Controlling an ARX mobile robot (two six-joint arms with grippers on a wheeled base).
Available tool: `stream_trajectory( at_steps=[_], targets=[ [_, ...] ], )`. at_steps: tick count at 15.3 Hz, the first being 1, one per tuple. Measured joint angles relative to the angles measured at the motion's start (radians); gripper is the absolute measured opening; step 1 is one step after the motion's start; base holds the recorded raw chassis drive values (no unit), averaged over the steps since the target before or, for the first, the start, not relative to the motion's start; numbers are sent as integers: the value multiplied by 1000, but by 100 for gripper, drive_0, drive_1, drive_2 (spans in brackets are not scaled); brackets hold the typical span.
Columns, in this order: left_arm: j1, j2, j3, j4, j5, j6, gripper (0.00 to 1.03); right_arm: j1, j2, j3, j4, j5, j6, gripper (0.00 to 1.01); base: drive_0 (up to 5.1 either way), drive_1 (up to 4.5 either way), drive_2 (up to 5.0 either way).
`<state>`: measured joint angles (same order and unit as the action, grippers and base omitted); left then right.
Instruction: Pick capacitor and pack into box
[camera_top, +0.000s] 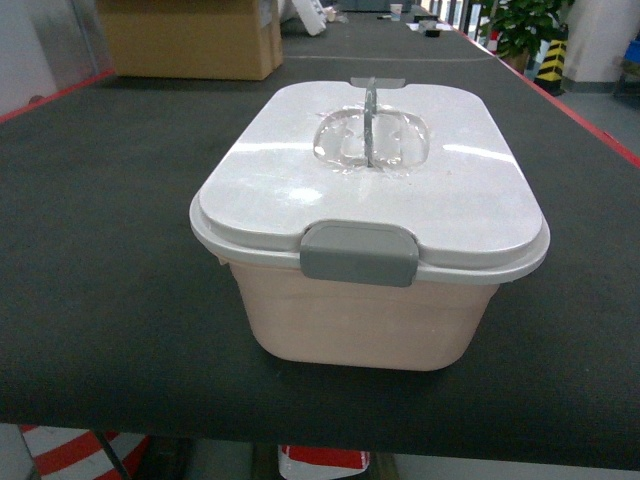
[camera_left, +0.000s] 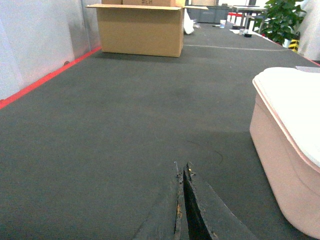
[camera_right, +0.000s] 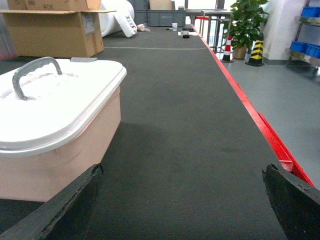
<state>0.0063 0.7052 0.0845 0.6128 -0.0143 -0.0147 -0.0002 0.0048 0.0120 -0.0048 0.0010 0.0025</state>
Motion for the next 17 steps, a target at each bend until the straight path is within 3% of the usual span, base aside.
stream_trajectory(
  at_steps=[3, 5, 10, 17],
  targets=[
    [-7, -110, -35, -79, 14, 0, 2, 0, 0, 0, 0, -1, 0, 98, 0, 0, 0],
    [-7, -147, -71, -71, 14, 1, 2, 0, 0, 0, 0, -1, 0, 98, 0, 0, 0],
    [-7, -326, -71, -234, 14, 0, 2, 0, 0, 0, 0, -1, 0, 98, 0, 0, 0],
    [-7, -465, -71, -372, 14, 0, 2, 0, 0, 0, 0, -1, 0, 98, 0, 0, 0]
  ],
)
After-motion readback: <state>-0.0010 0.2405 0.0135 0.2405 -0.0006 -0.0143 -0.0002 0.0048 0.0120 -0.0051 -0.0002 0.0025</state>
